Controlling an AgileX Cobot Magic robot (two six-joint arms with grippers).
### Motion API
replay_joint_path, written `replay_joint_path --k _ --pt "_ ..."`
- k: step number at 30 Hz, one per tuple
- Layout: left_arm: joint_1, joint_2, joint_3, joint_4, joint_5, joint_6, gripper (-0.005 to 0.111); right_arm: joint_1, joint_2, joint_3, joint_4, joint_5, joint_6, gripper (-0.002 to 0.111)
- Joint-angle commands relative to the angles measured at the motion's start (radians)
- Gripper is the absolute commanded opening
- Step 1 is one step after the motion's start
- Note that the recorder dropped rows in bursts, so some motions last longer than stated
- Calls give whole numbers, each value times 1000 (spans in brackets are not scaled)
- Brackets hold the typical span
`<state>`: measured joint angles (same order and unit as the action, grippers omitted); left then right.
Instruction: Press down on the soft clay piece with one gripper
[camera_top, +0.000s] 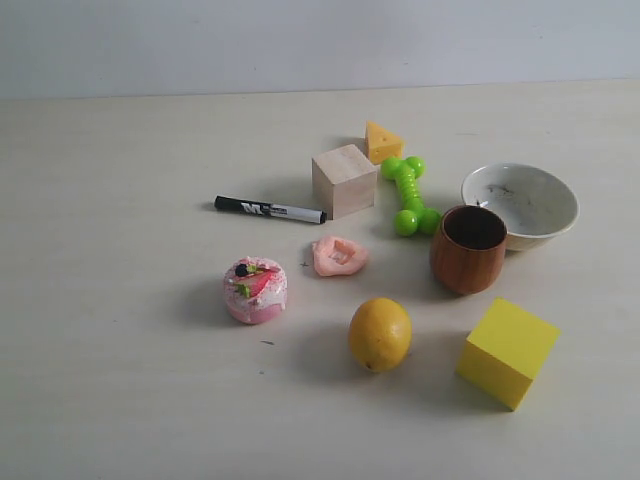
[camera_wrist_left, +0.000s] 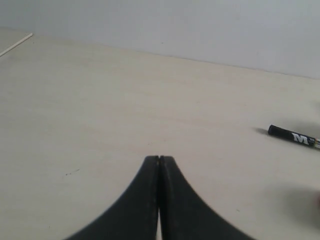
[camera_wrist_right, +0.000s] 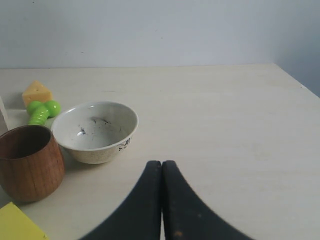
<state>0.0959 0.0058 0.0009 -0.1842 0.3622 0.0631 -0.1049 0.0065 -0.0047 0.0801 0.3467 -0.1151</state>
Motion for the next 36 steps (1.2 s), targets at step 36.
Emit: replay_joint_path --k 36 --pt "-8 -6 -1 -10 3 34 0 -1 -6 5 0 -8 -6 0"
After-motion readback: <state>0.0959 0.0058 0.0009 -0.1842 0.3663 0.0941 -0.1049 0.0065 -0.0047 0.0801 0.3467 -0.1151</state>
